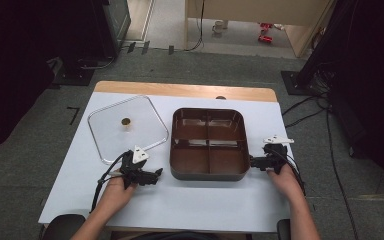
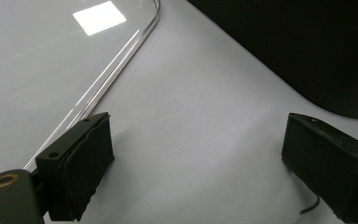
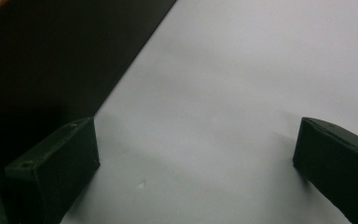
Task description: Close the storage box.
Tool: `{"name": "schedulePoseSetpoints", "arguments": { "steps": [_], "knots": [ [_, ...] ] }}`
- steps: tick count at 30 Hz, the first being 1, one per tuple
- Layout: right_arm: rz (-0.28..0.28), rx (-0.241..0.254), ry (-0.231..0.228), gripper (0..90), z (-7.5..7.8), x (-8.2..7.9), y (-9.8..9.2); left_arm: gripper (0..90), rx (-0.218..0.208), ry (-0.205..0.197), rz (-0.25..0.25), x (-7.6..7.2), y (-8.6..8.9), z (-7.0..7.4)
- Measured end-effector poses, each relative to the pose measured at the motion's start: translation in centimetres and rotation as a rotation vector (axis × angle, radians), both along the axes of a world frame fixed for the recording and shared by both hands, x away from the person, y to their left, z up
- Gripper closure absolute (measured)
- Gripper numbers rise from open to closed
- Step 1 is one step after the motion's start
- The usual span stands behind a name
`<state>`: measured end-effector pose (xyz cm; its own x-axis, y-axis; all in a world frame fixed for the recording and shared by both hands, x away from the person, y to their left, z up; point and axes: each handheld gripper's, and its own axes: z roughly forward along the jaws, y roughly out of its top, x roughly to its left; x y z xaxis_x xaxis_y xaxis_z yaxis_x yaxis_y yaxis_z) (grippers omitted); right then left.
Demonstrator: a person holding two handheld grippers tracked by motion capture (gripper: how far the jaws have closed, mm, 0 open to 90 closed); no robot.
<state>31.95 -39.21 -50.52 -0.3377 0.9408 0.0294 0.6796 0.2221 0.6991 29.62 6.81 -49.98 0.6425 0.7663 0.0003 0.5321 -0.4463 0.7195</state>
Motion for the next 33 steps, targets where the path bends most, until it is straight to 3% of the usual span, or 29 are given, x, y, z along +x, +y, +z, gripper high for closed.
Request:
{"name": "schedulePoseSetpoints", "arguments": {
  "steps": [22, 25, 26, 27, 28, 29, 30, 31, 33],
  "knots": [
    [0.0, 0.0, 0.0, 0.0, 0.0, 0.0, 0.0, 7.5, 0.016, 0.003, 0.017, 0.0, -0.4, 0.1],
    [0.0, -0.001, 0.0, 0.0, 0.0, 0.0, 0.0, 10.3, 0.074, 0.043, -0.001, 0.2, -0.8, 0.9],
    [0.0, -0.001, 0.0, 0.0, 0.0, 0.0, 0.0, 12.7, 0.074, 0.043, -0.001, 0.2, -0.8, 0.9],
    [0.0, -0.001, 0.0, 0.0, 0.0, 0.0, 0.0, 14.3, 0.111, 0.061, -0.035, 0.3, -1.2, 1.4],
    [0.0, -0.001, 0.0, 0.0, 0.0, 0.0, 0.0, 14.5, 0.111, 0.061, -0.035, 0.3, -1.2, 1.4],
    [0.0, 0.0, 0.0, 0.0, 0.0, 0.0, 0.0, 14.7, 0.091, 0.104, -0.064, 0.5, -1.4, 1.7],
    [0.0, 0.0, 0.0, 0.0, 0.0, 0.0, 0.0, 14.7, 0.091, 0.104, -0.064, 0.5, -1.4, 1.7],
    [0.0, -0.001, 0.0, 0.0, 0.0, 0.0, 0.0, 14.7, 0.067, 0.146, -0.085, 0.7, -1.3, 2.0],
    [0.0, -0.001, 0.0, 0.0, 0.0, 0.0, 0.0, 14.7, 0.055, 0.146, -0.095, 0.9, -1.2, 2.3]
  ]
}}
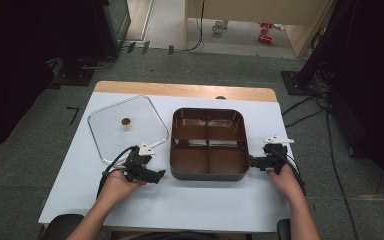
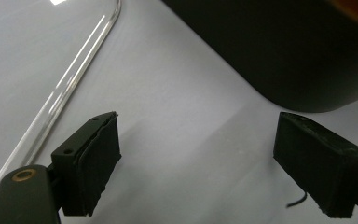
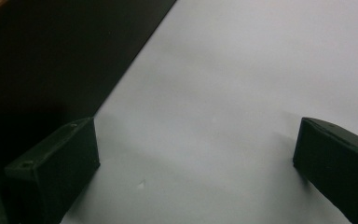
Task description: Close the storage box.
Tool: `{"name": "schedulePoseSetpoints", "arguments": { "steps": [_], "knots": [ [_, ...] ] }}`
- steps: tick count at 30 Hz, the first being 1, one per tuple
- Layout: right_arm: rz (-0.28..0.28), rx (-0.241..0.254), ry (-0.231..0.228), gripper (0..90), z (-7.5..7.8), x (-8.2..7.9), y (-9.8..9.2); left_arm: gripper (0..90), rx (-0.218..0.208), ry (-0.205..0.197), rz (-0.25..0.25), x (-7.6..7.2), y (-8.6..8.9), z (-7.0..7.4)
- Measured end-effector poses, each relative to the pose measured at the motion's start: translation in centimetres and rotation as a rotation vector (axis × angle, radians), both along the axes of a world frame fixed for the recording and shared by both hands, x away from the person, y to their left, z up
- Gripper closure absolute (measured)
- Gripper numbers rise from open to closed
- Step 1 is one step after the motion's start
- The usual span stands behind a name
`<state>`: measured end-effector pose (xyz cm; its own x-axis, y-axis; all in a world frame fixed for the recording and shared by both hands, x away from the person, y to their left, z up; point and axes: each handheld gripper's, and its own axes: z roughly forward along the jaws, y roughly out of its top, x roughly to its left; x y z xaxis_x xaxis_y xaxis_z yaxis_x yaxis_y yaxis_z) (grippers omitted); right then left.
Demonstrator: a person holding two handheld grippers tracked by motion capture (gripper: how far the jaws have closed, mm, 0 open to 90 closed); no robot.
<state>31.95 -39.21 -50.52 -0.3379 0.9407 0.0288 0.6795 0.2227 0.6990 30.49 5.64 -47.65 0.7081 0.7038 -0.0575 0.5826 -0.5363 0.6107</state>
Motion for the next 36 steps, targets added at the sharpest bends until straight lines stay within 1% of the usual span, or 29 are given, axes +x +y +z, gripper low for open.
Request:
{"name": "schedulePoseSetpoints", "arguments": {
  "steps": [2, 4, 5, 7, 11, 14, 17, 18, 20, 24, 27, 31, 33, 36],
  "knots": [
    [0.0, 0.0, 0.0, 0.0, 0.0, 0.0, 0.0, 14.7, -0.003, -0.011, 0.004, 0.3, 0.4, 0.5],
    [0.0, 0.0, 0.0, 0.0, 0.0, 0.0, 0.0, 14.7, -0.011, -0.009, 0.008, 0.6, 0.8, 0.8],
    [0.0, 0.0, 0.0, 0.0, 0.0, 0.0, 0.0, 14.7, -0.022, -0.004, 0.011, 0.8, 1.0, 1.0],
    [0.0, 0.0, 0.0, 0.0, 0.0, 0.0, 0.0, 14.7, -0.037, 0.003, 0.002, 1.1, 1.3, 1.2],
    [0.0, 0.0, 0.0, 0.0, 0.0, 0.0, 0.0, 14.7, -0.033, -0.011, -0.003, 1.6, 1.8, 1.7],
    [0.0, 0.0, 0.0, 0.0, 0.0, 0.0, 0.0, 17.5, -0.027, -0.026, -0.002, 2.0, 2.2, 2.0],
    [0.0, 0.0, 0.0, 0.0, 0.0, 0.0, 0.0, 19.1, -0.038, -0.024, -0.004, 2.6, 2.7, 2.1],
    [0.0, 0.0, 0.0, 0.0, 0.0, 0.0, 0.0, 21.6, -0.039, -0.024, -0.004, 2.7, 2.8, 2.2],
    [0.0, 0.001, -0.001, 0.0, 0.0, 0.0, 0.0, 22.9, -0.039, -0.028, -0.005, 3.1, 3.1, 2.4],
    [0.0, 0.001, -0.001, 0.0, 0.0, 0.0, 0.0, 23.5, -0.047, -0.031, 0.017, 3.8, 3.8, 2.8],
    [-0.001, 0.002, 0.0, 0.0, 0.0, 0.0, 0.0, 24.1, -0.054, -0.043, 0.031, 4.4, 4.4, 3.1],
    [-0.001, 0.002, 0.0, 0.0, 0.0, 0.0, 0.0, 24.4, -0.044, -0.046, 0.053, 5.1, 5.0, 3.3],
    [-0.001, 0.002, 0.0, 0.0, 0.0, 0.0, 0.0, 24.5, -0.044, -0.047, 0.052, 5.2, 5.1, 3.4],
    [-0.001, 0.002, 0.0, 0.0, 0.0, 0.0, 0.0, 24.5, -0.038, -0.043, 0.057, 6.1, 5.4, 3.5]
  ]
}}
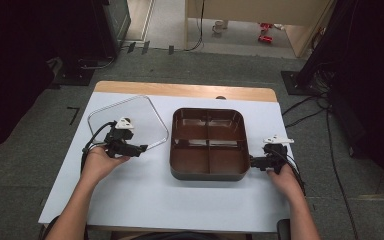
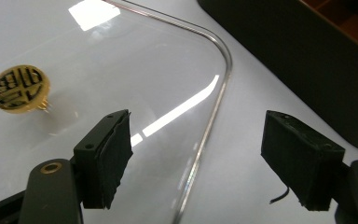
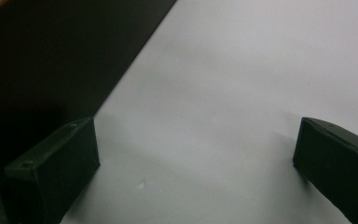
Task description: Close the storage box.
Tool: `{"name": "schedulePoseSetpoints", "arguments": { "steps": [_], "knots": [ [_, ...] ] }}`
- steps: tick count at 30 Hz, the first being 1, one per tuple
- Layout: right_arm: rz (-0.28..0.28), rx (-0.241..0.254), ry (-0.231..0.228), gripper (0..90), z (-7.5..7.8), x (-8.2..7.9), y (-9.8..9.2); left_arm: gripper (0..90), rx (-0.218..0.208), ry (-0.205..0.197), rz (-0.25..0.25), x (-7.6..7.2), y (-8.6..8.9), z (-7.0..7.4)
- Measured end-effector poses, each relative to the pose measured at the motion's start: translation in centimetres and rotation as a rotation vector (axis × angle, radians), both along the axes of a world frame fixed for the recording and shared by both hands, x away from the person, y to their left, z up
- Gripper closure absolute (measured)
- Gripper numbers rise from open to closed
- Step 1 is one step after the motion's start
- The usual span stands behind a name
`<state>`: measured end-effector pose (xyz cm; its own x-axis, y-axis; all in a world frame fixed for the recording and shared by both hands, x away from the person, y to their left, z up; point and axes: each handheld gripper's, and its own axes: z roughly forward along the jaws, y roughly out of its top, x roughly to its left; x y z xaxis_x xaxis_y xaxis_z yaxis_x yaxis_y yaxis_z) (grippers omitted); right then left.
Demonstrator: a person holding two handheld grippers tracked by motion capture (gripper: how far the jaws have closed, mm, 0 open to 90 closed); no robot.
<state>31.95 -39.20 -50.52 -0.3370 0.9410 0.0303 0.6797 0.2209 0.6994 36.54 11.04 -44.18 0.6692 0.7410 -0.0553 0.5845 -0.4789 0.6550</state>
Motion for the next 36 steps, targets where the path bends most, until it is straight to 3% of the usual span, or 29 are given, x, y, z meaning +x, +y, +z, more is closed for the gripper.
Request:
{"name": "schedulePoseSetpoints", "arguments": {
  "steps": [10, 17, 21, 25, 29, 33, 36],
  "knots": [
    [0.001, -0.001, -0.001, 0.0, 0.0, 0.0, 0.0, 24.6, 0.001, 0.007, -0.001, 1.9, 0.6, 1.0],
    [0.001, -0.001, -0.001, 0.0, 0.0, 0.0, 0.0, 24.9, -0.02, 0.002, 0.004, 3.1, 1.1, 1.8],
    [0.001, -0.001, -0.001, 0.0, 0.0, 0.0, 0.0, 25.0, -0.025, 0.024, -0.004, 3.7, 1.2, 1.7],
    [0.001, -0.001, -0.001, 0.0, 0.0, 0.0, 0.0, 25.0, -0.024, 0.01, 0.0, 4.5, 1.5, 1.6],
    [0.001, -0.001, -0.001, 0.0, 0.0, 0.0, 0.0, 25.5, -0.048, -0.009, 0.01, 5.1, 1.9, 1.3],
    [0.001, 0.0, 0.0, 0.0, 0.0, 0.0, 0.0, 25.6, -0.051, -0.012, 0.019, 5.7, 2.4, 0.9],
    [0.001, 0.0, 0.0, 0.0, 0.0, 0.0, 0.0, 25.6, -0.055, 0.0, 0.052, 6.4, 3.3, 0.5]
  ]
}}
